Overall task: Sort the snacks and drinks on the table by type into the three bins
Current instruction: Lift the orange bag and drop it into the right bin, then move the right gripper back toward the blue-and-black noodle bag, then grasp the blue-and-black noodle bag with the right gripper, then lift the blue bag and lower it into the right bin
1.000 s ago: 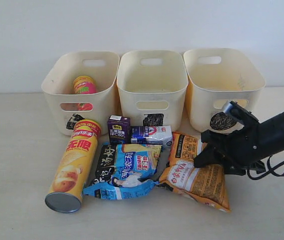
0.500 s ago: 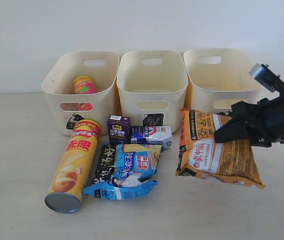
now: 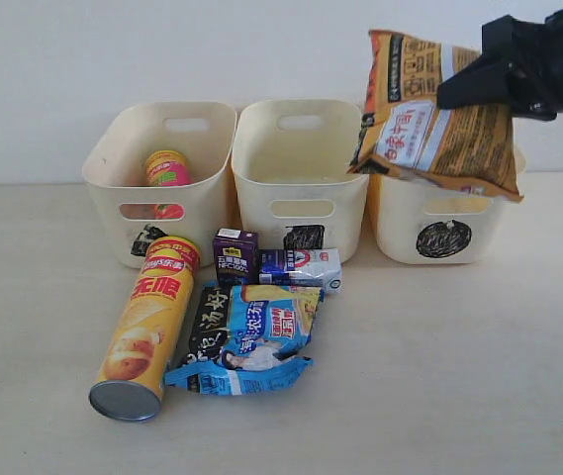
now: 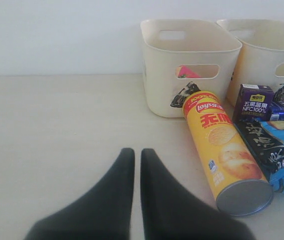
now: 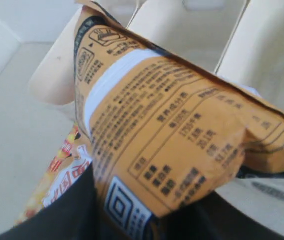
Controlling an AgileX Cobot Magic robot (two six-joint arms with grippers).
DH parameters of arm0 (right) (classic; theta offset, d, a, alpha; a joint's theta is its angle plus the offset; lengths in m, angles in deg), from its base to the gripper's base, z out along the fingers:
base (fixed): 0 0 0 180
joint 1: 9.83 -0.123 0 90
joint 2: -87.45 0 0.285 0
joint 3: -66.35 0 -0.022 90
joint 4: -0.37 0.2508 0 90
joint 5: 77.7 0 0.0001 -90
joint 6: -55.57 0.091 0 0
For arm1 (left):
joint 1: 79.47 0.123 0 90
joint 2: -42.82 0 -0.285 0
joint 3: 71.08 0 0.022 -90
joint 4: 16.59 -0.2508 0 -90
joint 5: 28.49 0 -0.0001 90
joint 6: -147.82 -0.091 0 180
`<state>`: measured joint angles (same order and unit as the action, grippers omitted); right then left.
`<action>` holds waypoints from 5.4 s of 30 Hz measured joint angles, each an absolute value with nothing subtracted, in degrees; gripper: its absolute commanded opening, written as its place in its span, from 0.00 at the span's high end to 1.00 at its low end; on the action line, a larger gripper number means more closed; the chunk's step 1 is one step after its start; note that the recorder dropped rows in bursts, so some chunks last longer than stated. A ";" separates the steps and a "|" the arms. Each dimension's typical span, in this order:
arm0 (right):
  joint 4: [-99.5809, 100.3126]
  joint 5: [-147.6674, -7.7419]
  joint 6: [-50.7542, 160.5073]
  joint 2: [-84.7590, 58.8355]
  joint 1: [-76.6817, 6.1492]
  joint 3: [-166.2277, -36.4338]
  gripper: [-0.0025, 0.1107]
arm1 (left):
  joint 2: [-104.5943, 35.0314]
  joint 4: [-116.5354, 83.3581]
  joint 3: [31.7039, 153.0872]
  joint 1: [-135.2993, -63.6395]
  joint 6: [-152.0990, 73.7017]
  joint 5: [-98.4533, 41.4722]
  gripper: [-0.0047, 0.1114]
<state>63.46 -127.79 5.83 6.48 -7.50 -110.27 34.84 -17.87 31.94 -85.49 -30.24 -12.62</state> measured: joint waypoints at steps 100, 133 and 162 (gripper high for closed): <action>62.86 -106.85 9.78 24.25 -33.26 -97.59 0.28 | 34.84 -17.87 31.94 -85.49 -30.24 -12.62 0.93; 72.02 -107.21 11.74 37.53 -38.41 -108.67 0.33 | 34.84 -17.87 31.94 -85.49 -30.24 -12.62 0.93; 65.17 -121.49 5.08 26.60 -34.27 -108.20 0.98 | 34.84 -17.87 31.94 -85.49 -30.24 -12.62 0.93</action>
